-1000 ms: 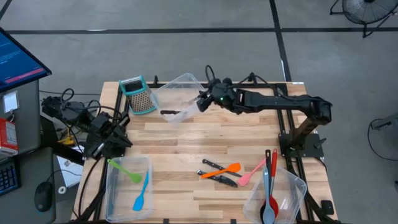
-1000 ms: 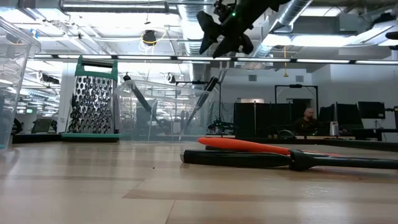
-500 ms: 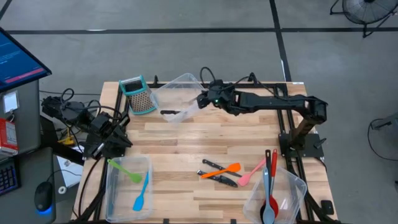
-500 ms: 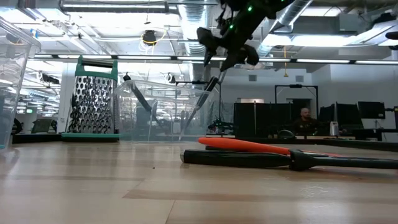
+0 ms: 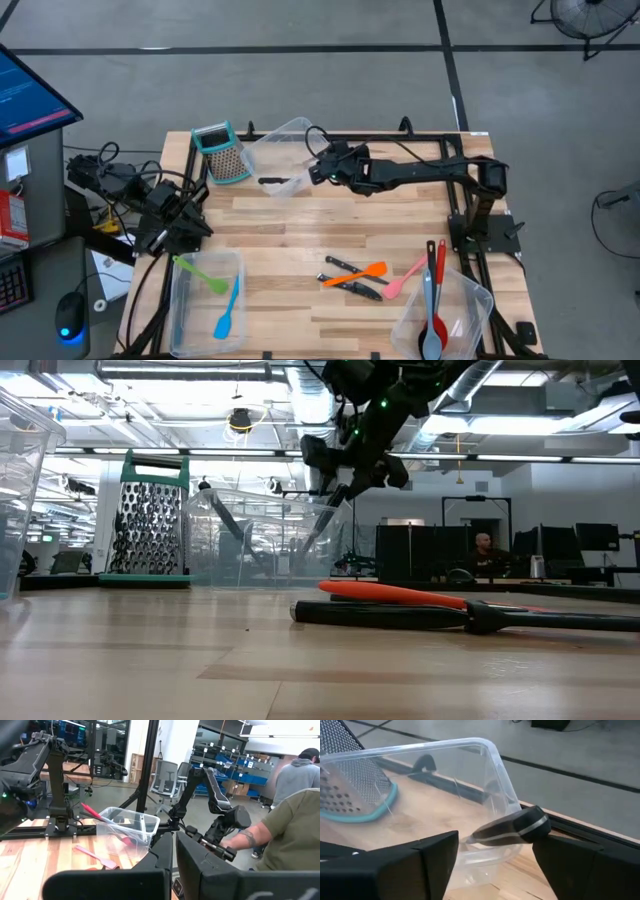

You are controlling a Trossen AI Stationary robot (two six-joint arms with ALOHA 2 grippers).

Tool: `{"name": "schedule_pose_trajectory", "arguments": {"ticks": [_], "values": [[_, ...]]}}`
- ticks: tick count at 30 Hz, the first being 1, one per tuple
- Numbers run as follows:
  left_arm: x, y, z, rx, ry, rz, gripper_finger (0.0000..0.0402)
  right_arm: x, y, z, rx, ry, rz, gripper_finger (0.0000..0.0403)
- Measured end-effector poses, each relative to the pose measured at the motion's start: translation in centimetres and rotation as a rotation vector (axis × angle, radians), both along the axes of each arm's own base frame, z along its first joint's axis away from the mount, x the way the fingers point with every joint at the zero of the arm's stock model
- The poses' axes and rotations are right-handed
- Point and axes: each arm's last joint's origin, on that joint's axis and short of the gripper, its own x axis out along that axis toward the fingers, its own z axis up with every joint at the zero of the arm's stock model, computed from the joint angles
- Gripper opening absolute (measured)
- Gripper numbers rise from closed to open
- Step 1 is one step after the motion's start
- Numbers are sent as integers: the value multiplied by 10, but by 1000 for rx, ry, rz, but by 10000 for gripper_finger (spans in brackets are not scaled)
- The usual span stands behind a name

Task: Pick & Place Kitchen Items
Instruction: Adjust the black knife in the top transparent bin

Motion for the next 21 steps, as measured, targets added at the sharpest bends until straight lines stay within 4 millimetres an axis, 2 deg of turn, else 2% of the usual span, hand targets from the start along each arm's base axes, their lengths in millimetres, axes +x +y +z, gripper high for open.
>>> {"name": "schedule_pose_trajectory", "arguments": {"ticks": [2,4,8,9,17,21], "values": [[0,0,0,0,0,0,4,0,-2,0,-1,-1,-5,229],[0,0,0,1,0,0,4,-1,-3,2,-2,-6,-10,191],[0,0,0,1,-1,0,4,0,-3,4,5,-34,-5,67],[0,0,0,1,0,0,4,0,-3,6,3,-37,3,50],[0,0,0,-1,0,-1,4,-1,-2,9,1,-57,9,57],[0,0,0,-1,0,0,4,3,-2,26,-33,-164,47,57]]}}
